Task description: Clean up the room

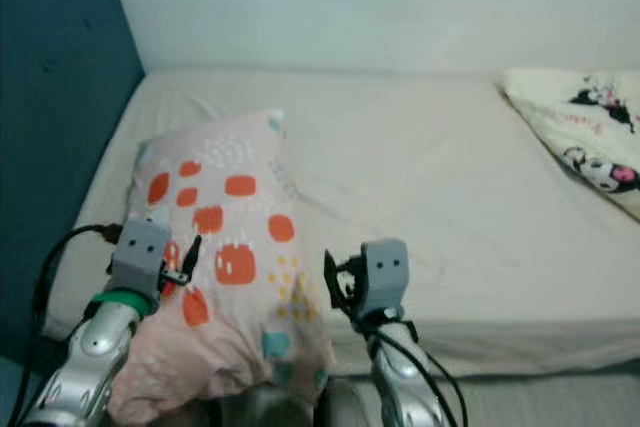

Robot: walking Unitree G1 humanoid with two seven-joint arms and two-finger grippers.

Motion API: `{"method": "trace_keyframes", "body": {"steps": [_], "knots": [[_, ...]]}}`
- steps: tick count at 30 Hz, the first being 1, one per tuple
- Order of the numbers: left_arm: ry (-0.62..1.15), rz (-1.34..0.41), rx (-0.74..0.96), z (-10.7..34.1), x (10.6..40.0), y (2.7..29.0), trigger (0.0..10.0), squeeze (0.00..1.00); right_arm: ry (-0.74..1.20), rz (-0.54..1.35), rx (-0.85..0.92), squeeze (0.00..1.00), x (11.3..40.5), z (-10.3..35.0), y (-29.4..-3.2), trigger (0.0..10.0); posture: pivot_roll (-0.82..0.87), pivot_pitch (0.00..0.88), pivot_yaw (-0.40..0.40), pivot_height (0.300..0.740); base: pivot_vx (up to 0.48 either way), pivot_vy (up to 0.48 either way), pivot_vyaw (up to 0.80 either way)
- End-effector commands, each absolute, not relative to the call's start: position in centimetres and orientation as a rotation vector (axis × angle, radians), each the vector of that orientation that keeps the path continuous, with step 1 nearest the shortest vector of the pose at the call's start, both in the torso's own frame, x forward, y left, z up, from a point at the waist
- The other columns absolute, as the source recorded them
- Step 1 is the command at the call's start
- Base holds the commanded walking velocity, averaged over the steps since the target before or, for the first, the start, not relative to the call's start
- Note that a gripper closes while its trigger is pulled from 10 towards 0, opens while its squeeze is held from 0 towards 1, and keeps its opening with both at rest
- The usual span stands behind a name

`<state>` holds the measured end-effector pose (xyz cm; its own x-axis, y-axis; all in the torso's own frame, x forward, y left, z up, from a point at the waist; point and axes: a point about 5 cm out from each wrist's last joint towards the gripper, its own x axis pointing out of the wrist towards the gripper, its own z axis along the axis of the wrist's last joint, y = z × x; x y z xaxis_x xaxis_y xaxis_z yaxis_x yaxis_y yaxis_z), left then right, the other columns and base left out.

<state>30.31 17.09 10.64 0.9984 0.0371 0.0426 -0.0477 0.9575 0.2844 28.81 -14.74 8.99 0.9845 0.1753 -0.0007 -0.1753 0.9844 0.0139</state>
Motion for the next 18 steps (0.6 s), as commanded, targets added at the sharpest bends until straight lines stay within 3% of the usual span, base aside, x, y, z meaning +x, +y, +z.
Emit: {"method": "trace_keyframes", "body": {"steps": [1,6,8,18], "knots": [[-0.055,0.109,0.324,11.1,30.3,18.0,10.0,0.0,0.016,0.179,0.011,0.0,28.6,8.7,-14.9,10.0,-0.09,0.099,0.058,0.588,0.0,0.0,0.0],[-0.126,0.264,0.407,12.6,30.1,19.9,10.0,0.0,0.01,0.208,0.017,0.0,28.5,8.9,-14.8,10.0,-0.08,0.104,0.051,0.579,0.0,0.0,0.0],[-0.1,0.432,0.434,12.9,29.2,22.2,10.0,0.0,-0.003,0.295,0.024,0.0,28.4,9.5,-14.2,10.0,-0.07,0.114,0.042,0.579,0.0,0.0,0.0],[0.043,0.605,0.434,11.4,27.0,25.2,10.0,0.0,0.007,0.476,-0.043,0.0,28.3,10.4,-13.6,10.0,-0.06,0.147,0.029,0.579,0.0,0.0,0.0]]}}
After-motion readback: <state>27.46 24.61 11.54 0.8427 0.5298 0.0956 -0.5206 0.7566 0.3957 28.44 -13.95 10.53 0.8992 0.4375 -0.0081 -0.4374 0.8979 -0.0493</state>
